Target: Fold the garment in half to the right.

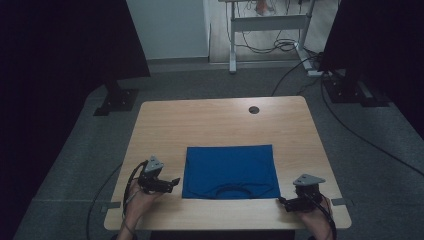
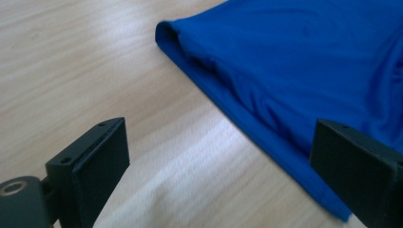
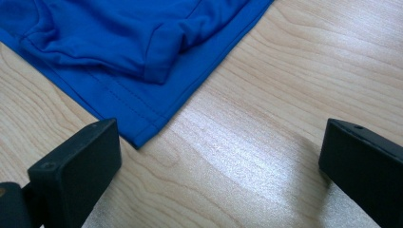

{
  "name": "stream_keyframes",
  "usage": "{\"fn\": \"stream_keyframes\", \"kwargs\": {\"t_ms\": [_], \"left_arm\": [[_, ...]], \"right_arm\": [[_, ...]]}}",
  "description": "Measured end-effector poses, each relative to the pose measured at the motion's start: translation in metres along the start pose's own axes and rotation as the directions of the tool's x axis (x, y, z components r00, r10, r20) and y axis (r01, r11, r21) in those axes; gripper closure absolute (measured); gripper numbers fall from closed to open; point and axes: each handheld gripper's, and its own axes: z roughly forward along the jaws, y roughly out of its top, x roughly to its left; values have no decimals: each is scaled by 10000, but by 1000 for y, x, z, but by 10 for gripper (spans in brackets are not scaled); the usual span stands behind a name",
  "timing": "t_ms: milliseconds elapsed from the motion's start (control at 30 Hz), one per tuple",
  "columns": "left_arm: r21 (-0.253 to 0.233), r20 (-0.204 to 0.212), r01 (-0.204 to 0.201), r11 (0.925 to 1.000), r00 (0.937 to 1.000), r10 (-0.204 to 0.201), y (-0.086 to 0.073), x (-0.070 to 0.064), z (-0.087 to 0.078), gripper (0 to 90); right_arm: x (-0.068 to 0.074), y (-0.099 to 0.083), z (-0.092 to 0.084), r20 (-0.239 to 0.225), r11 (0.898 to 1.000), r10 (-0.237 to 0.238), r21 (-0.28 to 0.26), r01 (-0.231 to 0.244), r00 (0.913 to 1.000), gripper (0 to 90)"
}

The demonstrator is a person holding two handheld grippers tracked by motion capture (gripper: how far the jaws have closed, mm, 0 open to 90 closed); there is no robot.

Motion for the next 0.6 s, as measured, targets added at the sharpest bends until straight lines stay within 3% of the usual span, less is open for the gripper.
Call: {"fn": "stream_keyframes", "kwargs": {"t_ms": [600], "left_arm": [[-167,79,-201,9997,9998,202,36,16,28,63]], "right_arm": [[0,0,0,-1,10000,4,1,-4,10000,0]]}}
